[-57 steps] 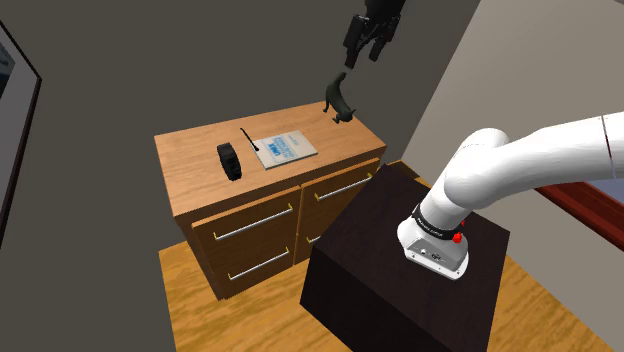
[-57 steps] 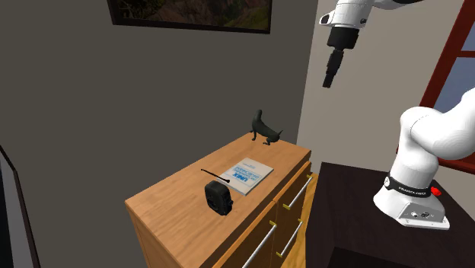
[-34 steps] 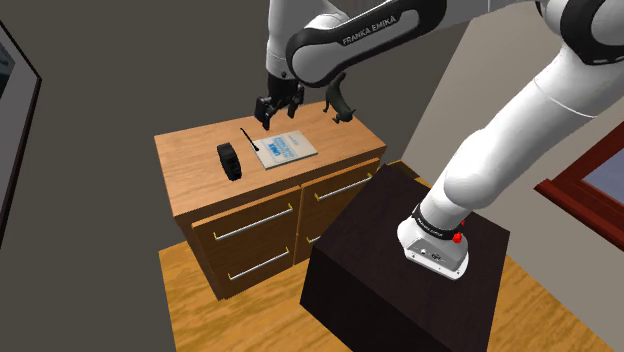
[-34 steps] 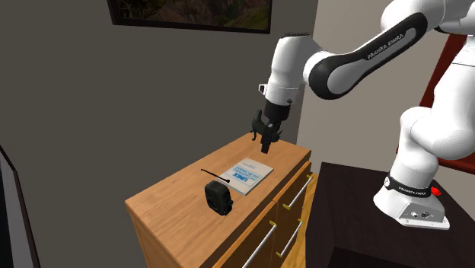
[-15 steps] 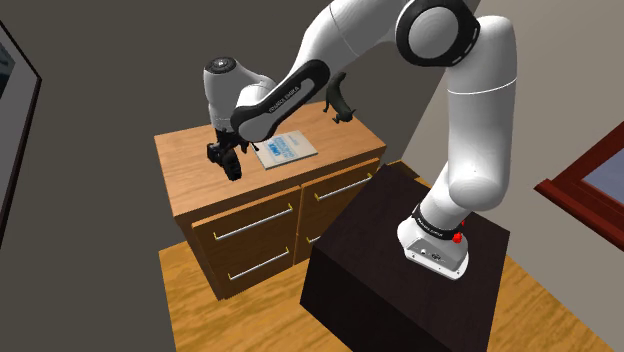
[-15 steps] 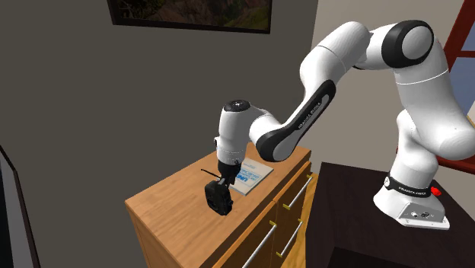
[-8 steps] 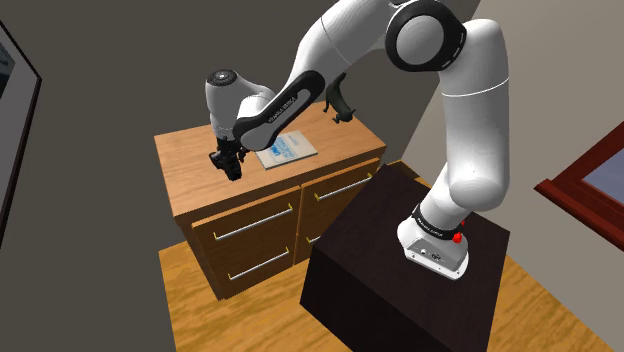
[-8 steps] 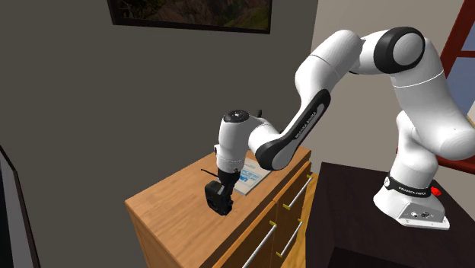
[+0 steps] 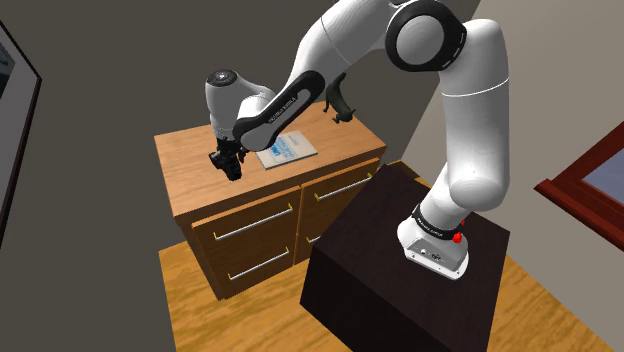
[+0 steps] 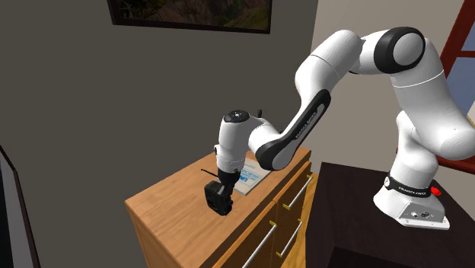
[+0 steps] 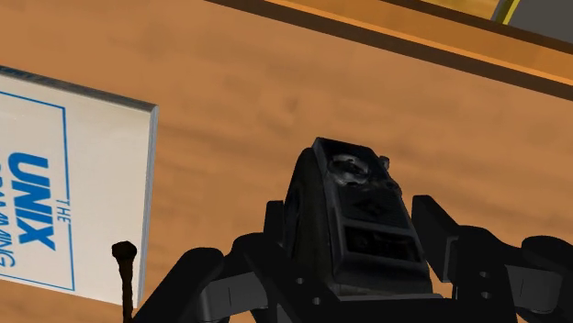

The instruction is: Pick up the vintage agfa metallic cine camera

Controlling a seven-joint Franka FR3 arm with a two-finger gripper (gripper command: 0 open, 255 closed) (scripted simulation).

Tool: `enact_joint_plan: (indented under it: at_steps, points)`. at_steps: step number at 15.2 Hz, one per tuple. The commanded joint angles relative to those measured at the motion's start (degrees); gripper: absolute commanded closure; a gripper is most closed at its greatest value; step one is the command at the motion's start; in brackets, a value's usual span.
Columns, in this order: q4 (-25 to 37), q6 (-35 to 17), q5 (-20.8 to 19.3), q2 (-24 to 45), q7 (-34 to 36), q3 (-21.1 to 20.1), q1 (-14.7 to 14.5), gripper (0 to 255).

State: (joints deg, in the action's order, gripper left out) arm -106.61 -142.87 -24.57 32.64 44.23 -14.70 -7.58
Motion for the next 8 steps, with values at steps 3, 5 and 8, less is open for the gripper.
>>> enact_joint_plan:
  at_steps: [3, 5, 8]
  points:
    - [0.06, 1.06, 0.59, -0.93, -0.6, -0.41, 0.34, 255]
    - [0.05, 2.08, 1.16, -2.0, -1.1, -0.82, 0.62, 255]
    - [0.12, 3.64, 2.03, -3.56, -1.84, -1.41, 1.01, 255]
